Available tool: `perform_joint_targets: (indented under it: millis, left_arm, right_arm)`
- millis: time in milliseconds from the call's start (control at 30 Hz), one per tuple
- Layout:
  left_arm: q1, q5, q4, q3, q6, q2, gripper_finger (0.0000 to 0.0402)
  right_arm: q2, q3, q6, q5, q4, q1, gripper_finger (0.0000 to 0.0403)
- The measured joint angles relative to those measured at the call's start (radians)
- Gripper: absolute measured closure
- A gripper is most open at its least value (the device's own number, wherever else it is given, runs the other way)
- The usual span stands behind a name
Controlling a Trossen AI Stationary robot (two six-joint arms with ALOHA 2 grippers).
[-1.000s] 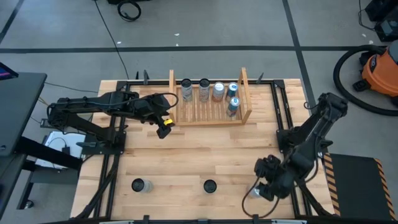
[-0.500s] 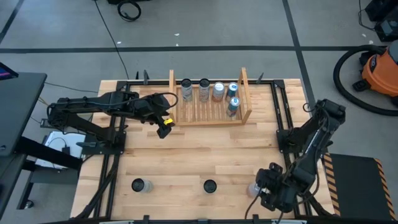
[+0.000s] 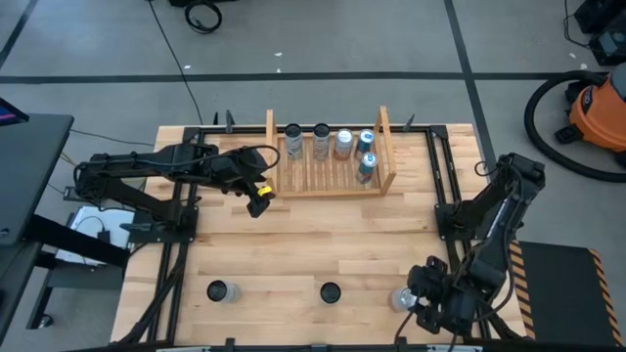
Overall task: Place canned beverage on shelf
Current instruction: Put the pink and white soda can into the shelf
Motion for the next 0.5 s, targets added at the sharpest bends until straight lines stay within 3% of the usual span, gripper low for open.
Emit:
perform_joint_targets:
  millis: [500]
  left_arm:
    - [0.0, 0.0, 0.003, 0.0, 0.003, 0.0, 0.0122]
  right_arm:
    - [0.07, -0.012, -0.001, -0.023, -0.031, 0.005, 0.0111]
